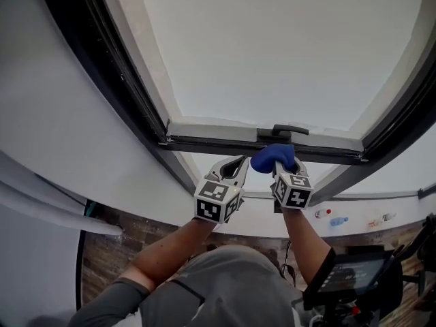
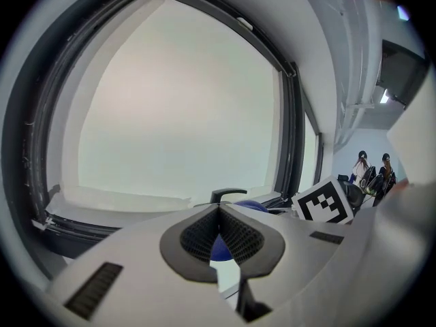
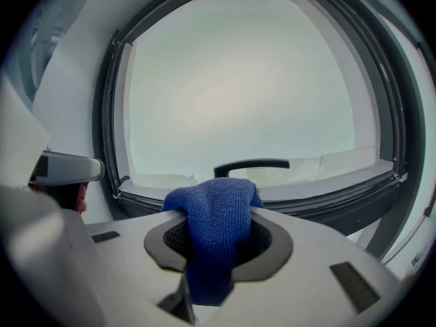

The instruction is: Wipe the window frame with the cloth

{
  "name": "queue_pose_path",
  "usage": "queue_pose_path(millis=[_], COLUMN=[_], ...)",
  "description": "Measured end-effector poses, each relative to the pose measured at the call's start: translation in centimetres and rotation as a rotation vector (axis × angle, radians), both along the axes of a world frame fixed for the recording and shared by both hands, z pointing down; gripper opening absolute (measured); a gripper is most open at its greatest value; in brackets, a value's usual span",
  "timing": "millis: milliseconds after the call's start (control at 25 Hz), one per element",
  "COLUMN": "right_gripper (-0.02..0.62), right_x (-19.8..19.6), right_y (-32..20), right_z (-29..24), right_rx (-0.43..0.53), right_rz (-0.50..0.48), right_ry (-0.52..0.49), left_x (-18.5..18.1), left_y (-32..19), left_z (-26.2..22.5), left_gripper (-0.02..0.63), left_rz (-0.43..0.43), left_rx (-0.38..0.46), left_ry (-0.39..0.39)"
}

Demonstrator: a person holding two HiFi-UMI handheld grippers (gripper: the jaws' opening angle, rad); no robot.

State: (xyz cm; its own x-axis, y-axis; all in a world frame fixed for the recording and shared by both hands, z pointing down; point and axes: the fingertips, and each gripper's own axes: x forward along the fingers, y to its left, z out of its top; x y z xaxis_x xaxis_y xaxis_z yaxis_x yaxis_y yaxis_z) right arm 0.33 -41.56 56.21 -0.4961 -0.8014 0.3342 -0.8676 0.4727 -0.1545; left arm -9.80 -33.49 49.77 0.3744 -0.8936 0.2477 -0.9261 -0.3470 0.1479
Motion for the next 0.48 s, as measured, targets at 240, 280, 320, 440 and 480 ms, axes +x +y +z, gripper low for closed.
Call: queue_pose_path(millis=[240, 280, 320, 440, 480], right_gripper=[0.126, 0.126, 0.126, 0.126, 0.126], right_x=[5.3, 6.2, 7.2, 10.3, 11.3], right_y=[-1.3, -1.5, -1.8, -2.6, -2.9], right_z=[-0.1, -0.1, 0.0, 0.1, 0.1], right_rx=[-0.003, -0.006, -0.009, -0.012, -0.012], right_rz=[0.033, 0.041, 0.049, 0.067, 0.072], right_ry=[0.001, -0.002, -0.005, -0.005, -0.005], left_x=[4.9, 5.7, 6.5, 9.1, 10.1], left_y=[-1.4, -1.8, -2.1, -3.1, -3.4], left_z=[-0.9, -0.9, -0.9, -0.7, -0.7], left_gripper=[0.009, 0.009, 0.009, 0.009, 0.009], left_rz=[0.033, 0.037, 0.04, 0.052, 0.057], left_rx=[0.016, 0.014, 0.011, 0.008, 0.009], left_ry=[-0.006, -0.002, 0.0, -0.004, -0.006])
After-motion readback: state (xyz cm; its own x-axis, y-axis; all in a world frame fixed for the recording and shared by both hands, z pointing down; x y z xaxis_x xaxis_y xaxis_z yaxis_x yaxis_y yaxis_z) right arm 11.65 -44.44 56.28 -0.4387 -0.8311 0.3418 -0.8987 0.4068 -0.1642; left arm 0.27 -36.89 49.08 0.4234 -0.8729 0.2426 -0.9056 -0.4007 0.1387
